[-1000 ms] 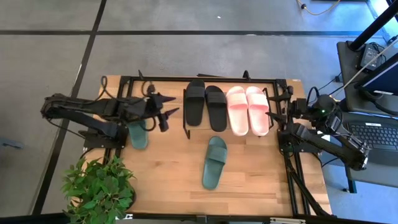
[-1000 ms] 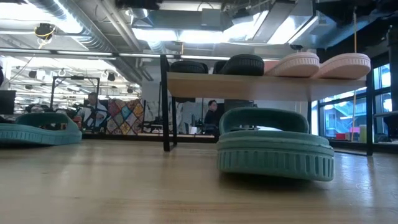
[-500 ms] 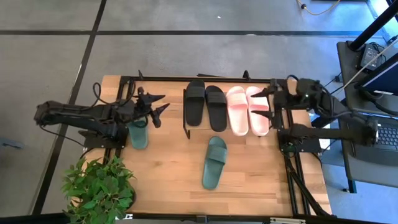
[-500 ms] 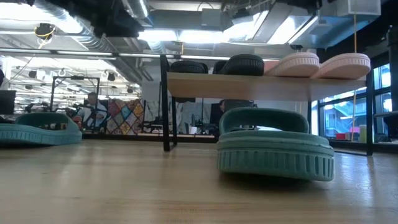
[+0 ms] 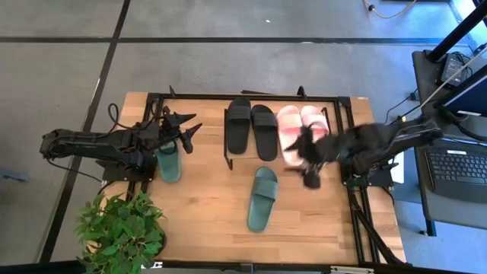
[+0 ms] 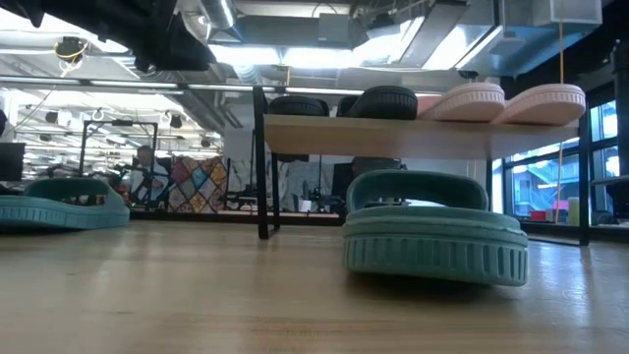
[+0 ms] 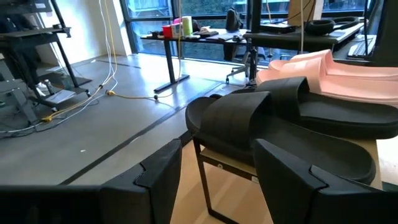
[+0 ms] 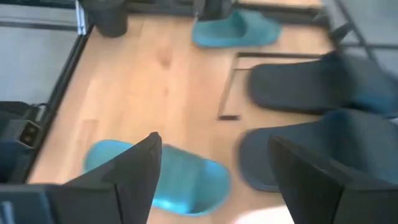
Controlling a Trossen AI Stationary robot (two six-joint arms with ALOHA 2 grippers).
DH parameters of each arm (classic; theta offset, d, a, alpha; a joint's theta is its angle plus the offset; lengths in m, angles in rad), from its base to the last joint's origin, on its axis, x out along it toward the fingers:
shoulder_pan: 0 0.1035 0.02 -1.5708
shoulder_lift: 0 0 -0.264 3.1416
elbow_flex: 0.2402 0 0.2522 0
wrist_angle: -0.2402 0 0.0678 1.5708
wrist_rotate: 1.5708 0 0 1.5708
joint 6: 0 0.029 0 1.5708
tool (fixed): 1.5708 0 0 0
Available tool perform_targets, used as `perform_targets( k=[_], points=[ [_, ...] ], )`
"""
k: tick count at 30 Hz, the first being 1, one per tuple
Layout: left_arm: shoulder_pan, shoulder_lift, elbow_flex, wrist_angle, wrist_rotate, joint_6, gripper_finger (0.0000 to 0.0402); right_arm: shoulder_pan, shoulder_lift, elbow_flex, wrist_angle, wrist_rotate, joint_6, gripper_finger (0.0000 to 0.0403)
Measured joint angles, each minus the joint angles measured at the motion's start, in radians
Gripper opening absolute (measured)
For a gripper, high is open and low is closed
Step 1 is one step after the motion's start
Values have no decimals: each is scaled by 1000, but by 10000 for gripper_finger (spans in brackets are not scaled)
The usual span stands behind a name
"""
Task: Pick and place slides into the shelf
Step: Put the right green slide under the shelf
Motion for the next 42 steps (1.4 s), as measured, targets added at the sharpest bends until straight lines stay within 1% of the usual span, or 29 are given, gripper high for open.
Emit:
perform_targets(
  k=[5,8,10,12,17,19,22,24,30,35,40,42],
  points=[
    [-1,-4,0,-16,0,1,192,166,200,105,-48,105,210,287],
    [-1,-4,0,-32,0,1,192,233,318,160,-95,124,333,287],
    [-1,-3,0,-55,0,1,192,269,387,182,-113,125,386,287],
    [-1,-3,0,-87,1,0,192,298,451,192,-108,131,435,287],
    [-1,-3,0,-152,10,-8,192,342,592,192,-113,263,552,287],
    [-1,-3,0,-158,37,-8,192,350,645,192,-109,317,583,287],
    [-1,-3,0,-157,94,-8,192,355,714,192,-110,369,633,287],
    [-1,-3,0,-156,115,-7,192,355,754,192,-110,396,669,287],
    [-1,-3,0,-157,116,53,192,341,831,192,-120,465,769,287],
    [-1,-3,0,-157,117,65,192,313,856,192,-177,467,822,287],
    [-1,-3,0,-169,118,80,192,299,860,176,-170,460,790,287],
    [-1,-3,0,-189,118,81,192,299,860,171,-169,426,751,287]
  ],
)
